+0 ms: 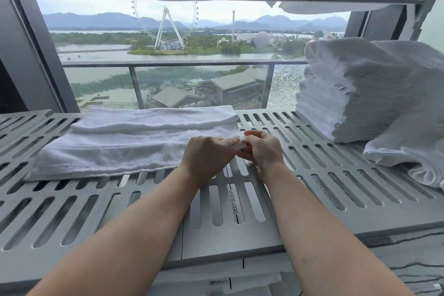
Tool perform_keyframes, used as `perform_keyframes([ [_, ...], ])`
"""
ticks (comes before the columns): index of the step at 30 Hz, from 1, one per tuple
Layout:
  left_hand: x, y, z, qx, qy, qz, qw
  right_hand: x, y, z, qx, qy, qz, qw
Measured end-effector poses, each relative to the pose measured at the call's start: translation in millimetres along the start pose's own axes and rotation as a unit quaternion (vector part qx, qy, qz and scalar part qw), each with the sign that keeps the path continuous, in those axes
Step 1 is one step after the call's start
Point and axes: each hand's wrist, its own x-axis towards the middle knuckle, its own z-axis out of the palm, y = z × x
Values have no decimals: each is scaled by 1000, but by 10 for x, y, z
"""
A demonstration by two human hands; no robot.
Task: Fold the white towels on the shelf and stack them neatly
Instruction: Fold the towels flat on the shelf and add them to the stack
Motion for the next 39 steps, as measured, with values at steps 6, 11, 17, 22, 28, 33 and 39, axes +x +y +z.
perform_keyframes([
  [6,-5,-10,13,-16,12,-43,999,-51,-40,-8,23,-24,-5,999],
  [11,13,35,15,-111,6,-176,978,-123,-63,9,83,-61,17,995],
  [17,87,18,47,-348,-14,-377,858,-231,-19,61,37,-117,-36,992],
  [22,65,-64,50,-457,-35,-382,803,-232,-36,97,16,-90,-66,994],
  [28,109,-1,14,-358,-13,-352,864,-233,-64,111,11,-62,-61,996],
  [33,156,52,-20,-156,45,-317,934,-242,-71,129,-13,-56,-66,996],
  [39,117,100,-30,-83,22,-230,969,-275,-98,133,1,-57,-90,994],
])
